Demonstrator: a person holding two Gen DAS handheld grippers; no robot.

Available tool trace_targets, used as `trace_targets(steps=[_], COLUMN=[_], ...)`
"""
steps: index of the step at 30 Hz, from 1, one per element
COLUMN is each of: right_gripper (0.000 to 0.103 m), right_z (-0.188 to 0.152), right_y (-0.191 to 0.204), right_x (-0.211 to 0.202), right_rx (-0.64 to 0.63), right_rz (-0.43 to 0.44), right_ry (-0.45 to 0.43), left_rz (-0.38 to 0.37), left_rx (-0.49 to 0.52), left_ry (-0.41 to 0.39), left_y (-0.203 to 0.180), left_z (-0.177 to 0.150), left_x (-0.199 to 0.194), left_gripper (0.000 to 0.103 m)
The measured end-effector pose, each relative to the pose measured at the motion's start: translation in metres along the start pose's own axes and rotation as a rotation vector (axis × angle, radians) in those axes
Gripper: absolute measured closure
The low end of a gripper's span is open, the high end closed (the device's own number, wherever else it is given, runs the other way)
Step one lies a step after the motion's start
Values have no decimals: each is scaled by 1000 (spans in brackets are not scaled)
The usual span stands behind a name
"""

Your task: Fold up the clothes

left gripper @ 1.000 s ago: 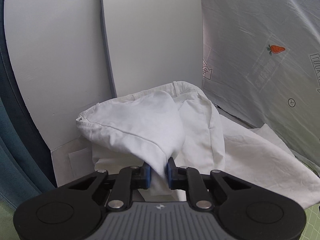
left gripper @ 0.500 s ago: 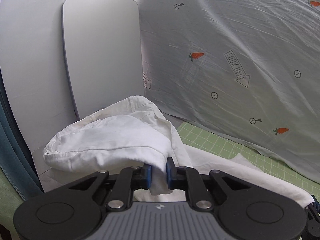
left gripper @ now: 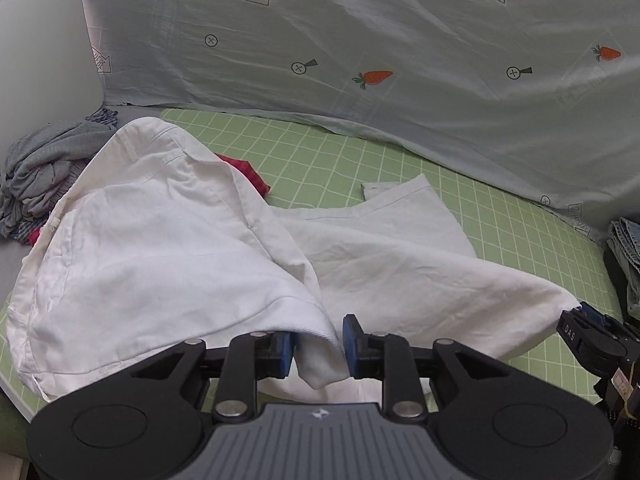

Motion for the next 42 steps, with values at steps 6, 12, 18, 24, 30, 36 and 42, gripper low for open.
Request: trace_targets(steps=[6,12,18,24,30,36,42], right_gripper=[51,24,17,17,56,95,95], right_z=[-1,17,12,-11,-34,-35,-47], right_y=[7,80,198,270,300,262,185], right_x=[-1,-25,-42,-20,-4,-4,18], right_rx=[93,107,42,71,163,138,185], right_rz=[17,116,355,426,522,403,286], right_ry=[60,23,118,278,420,364,383], left_rz=[-102,-52,189,131,47,59,-23], left_rx=[-68,-96,-14,-4,-44,-36,4], left_ry=[-95,-224,-113,71,103,86,103], left_y=[38,117,214,266,271,252,197], left_z=[41,89,103,82,80,77,53], left_x=[-41,-77,-36,25,44,47,51], left_gripper=[61,50,39,38,38,38,38])
Point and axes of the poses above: each gripper's, at about its wrist camera, not at the fingertips, and x roughly the way its jaws point, y to its left, z to its top, the point moved 10 cm from there along x, roughly the way its jaws point, and after that the axes turned 7 degrees about -z, right-handed, at the moved point
